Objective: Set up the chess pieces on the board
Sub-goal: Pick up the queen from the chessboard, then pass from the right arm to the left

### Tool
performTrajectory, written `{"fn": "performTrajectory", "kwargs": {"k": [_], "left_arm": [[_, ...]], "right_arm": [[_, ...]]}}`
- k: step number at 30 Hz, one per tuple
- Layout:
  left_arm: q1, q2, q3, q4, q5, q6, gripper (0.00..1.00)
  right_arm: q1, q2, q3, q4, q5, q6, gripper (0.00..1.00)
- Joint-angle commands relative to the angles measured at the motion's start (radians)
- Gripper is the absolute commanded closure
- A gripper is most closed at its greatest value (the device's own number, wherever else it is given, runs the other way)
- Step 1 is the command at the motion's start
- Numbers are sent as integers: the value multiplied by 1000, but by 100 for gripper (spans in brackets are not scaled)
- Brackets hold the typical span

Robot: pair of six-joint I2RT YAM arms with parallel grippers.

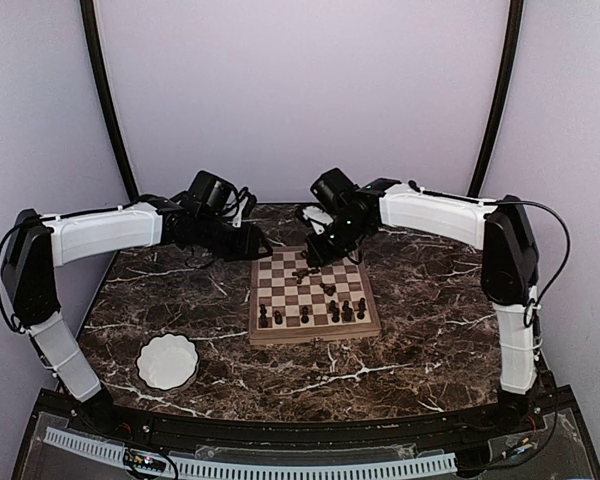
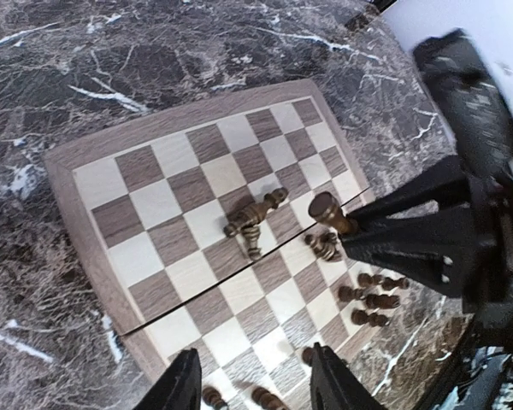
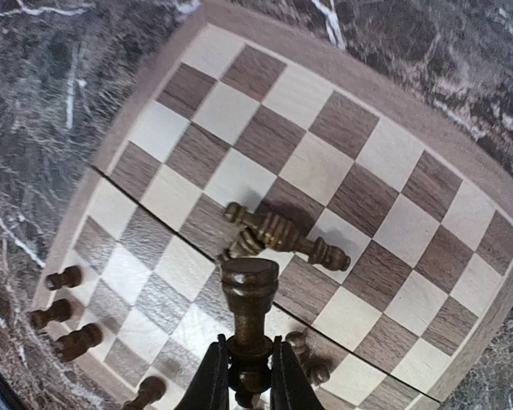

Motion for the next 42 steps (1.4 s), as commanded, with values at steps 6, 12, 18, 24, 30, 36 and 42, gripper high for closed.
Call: {"fn": "performTrajectory", "kwargs": {"k": [6, 12, 18, 24, 30, 36, 42], "left_arm": [[50, 82, -38, 406, 364, -195, 53], [62, 131, -66, 528, 501, -301, 53], [62, 142, -87, 570, 536, -340, 54], [62, 154, -91, 592, 559, -365, 68], [62, 149, -121, 647, 578, -403, 85], [63, 146, -134, 657, 587, -419, 86], [62, 148, -125, 634, 584, -417, 70]], "right_arm": [[18, -148, -52, 84, -118, -86, 98], [35, -166, -51, 86, -142, -114, 98], [50, -170, -58, 84, -151, -128, 98], [67, -184, -72, 90, -174, -154, 97], [67, -198, -89, 87, -144, -152, 97], [66, -216, -103, 97, -134, -141, 96], [66, -223, -110, 107, -112, -121, 97]]}}
